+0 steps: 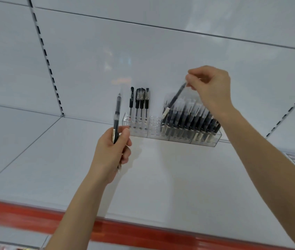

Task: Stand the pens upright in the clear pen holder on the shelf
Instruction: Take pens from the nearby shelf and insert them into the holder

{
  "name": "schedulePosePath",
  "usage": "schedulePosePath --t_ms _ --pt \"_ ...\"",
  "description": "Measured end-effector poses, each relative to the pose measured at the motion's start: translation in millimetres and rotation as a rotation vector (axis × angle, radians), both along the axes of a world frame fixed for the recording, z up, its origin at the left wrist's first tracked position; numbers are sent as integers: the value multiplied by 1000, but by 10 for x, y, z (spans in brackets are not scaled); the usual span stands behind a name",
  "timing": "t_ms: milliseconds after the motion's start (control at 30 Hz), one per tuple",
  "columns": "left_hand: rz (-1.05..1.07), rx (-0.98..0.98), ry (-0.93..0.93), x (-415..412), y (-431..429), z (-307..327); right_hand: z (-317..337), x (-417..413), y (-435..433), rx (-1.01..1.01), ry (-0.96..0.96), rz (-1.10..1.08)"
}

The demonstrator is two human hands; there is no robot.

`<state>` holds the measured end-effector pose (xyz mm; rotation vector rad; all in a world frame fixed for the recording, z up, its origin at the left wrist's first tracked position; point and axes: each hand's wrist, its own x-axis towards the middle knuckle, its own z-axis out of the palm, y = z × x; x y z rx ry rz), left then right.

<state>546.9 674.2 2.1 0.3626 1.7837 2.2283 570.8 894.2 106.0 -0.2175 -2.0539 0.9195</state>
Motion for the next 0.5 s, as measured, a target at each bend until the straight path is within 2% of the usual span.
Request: schedulePosePath --t_ms 133,233,500 --pt "2 9 3 2 -4 12 -102 -105 28 135 -93 6" --pt "12 19 -16 12 -21 29 -132 -140 12 192 -92 12" --pt "-5 71 -143 -19 -20 32 -63 -133 -8 321 -223 15"
